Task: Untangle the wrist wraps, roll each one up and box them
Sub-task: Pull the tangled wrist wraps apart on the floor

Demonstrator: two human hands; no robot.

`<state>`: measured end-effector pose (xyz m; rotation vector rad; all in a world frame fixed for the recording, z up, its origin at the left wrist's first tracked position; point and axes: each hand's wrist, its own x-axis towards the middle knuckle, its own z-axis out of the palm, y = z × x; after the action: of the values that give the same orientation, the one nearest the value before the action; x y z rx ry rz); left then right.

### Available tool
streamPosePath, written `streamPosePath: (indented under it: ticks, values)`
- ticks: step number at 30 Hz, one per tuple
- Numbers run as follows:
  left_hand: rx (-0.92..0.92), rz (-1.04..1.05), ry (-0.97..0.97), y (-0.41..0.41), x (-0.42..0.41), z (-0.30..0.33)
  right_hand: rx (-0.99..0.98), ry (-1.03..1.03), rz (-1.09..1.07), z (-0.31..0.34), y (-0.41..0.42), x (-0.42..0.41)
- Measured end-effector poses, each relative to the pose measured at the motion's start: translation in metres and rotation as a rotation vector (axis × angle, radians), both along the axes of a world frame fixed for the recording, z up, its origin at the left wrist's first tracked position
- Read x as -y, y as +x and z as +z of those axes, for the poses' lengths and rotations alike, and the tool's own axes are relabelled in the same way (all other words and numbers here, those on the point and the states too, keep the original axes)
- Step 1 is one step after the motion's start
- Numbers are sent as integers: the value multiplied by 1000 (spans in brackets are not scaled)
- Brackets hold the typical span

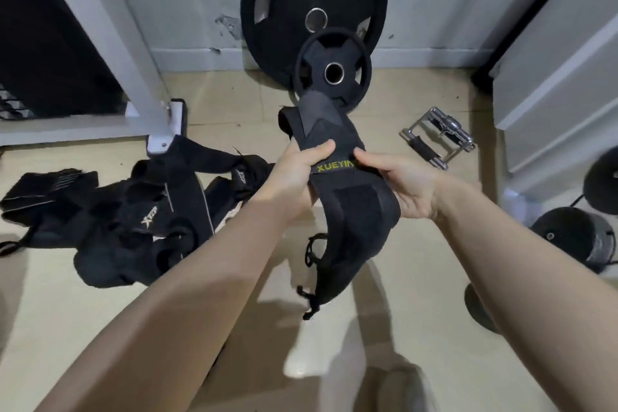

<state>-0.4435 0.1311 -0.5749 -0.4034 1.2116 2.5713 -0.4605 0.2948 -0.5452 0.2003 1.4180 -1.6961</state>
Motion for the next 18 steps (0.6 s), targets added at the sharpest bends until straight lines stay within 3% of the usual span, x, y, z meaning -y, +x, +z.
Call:
streamPosePath:
  ticks: [5, 9, 12, 18]
  values:
    - [6, -113, -127, -27, -34, -56, 165, -111, 155, -68, -1, -50]
    - [72, -138, -149, -48, -63, -98, 227, 30, 284, -116, 0, -83]
    - [124, -172, -158, -72, -85, -120, 301, 170, 224, -137, -4, -107]
    - [8, -205, -235, -150, -128, -136, 266, 170, -60, -169, -59, -140]
